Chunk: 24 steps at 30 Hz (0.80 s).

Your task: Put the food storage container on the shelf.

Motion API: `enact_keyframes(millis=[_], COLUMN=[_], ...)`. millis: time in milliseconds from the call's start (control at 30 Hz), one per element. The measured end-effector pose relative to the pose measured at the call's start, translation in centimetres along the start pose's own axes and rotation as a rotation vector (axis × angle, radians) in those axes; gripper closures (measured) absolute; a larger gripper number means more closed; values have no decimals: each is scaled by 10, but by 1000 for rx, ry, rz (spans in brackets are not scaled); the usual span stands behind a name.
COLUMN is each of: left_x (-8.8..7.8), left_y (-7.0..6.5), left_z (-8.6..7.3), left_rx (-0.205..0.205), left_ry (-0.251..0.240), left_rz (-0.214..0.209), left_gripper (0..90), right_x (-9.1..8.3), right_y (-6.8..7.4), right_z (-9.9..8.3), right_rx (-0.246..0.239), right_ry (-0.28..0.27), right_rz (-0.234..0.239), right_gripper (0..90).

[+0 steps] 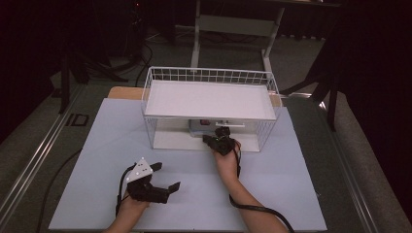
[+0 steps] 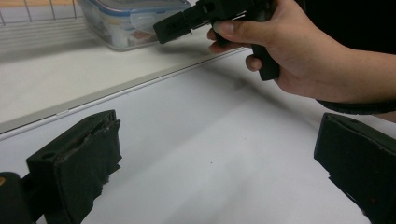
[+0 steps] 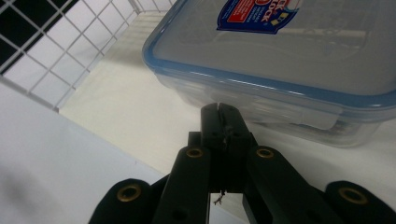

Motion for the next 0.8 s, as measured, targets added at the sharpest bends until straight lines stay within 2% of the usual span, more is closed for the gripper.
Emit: enact_keyframes(millis=[33, 133, 167, 200, 233, 267, 300, 333, 500, 533, 567, 600, 633, 667, 700, 733, 800], left_x=[0, 0, 0, 0, 0, 0, 0, 0, -1, -1, -1, 0, 0, 0, 0, 1, 1], left_y=[0, 0, 0, 0, 0, 0, 0, -1, -1, -1, -1, -1, -2, -2, -2, -2, -2], left_z=[0, -1, -2, -2, -2, -2, -2, -2, -2, -2, -2, -1, -1, -1, -1, -1, -1], left_rx=[-1, 0, 0, 1, 2, 1, 0, 2, 5, 5, 5, 5, 6, 6, 11, 17, 16], left_ry=[1, 4, 6, 7, 7, 7, 7, 7, 4, 6, 4, 6, 3, 3, -1, 5, 2], left_rz=[-1, 3, -1, 1, 1, 0, 1, 0, -1, -2, -5, -5, -6, -6, -7, -4, -8], left_gripper=[15, 15, 15, 15, 14, 15, 15, 15, 14, 15, 15, 15, 14, 15, 15, 15, 15], right_x=[-1, 0, -3, -2, 0, 3, 2, 3, 3, 2, -1, 0, -2, -2, -3, -4, -7], right_y=[0, -2, -1, -3, -7, -12, -11, -11, -10, -9, -5, -3, 0, 0, 4, 7, 8], right_z=[0, 1, 2, 4, 5, 6, 5, 5, 5, 5, 5, 5, 4, 4, 2, 1, -2], right_rx=[30, 23, 73, 70, 41, -11, 4, -9, 4, 13, 44, -9, 13, 13, -18, -12, -39], right_ry=[17, 12, 40, 21, 4, -20, -1, -3, -6, -2, 16, -10, 13, 13, 15, 10, -10], right_rz=[-16, -21, -3, -2, -15, -26, -36, -39, -31, -32, -31, 8, -10, -10, -29, -4, -15], right_gripper=[898, 898, 898, 898, 898, 898, 898, 898, 898, 898, 898, 897, 897, 897, 885, 880, 864])
Point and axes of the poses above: each handheld gripper's, and its own axes: x roughly forward along the jaws, z roughly out of its top, y roughly to its left, the point moved 5 cm from there along x, roughly forward along the jaws, and after that the axes turned 15 degrees about -x, right-handed, at the moved point
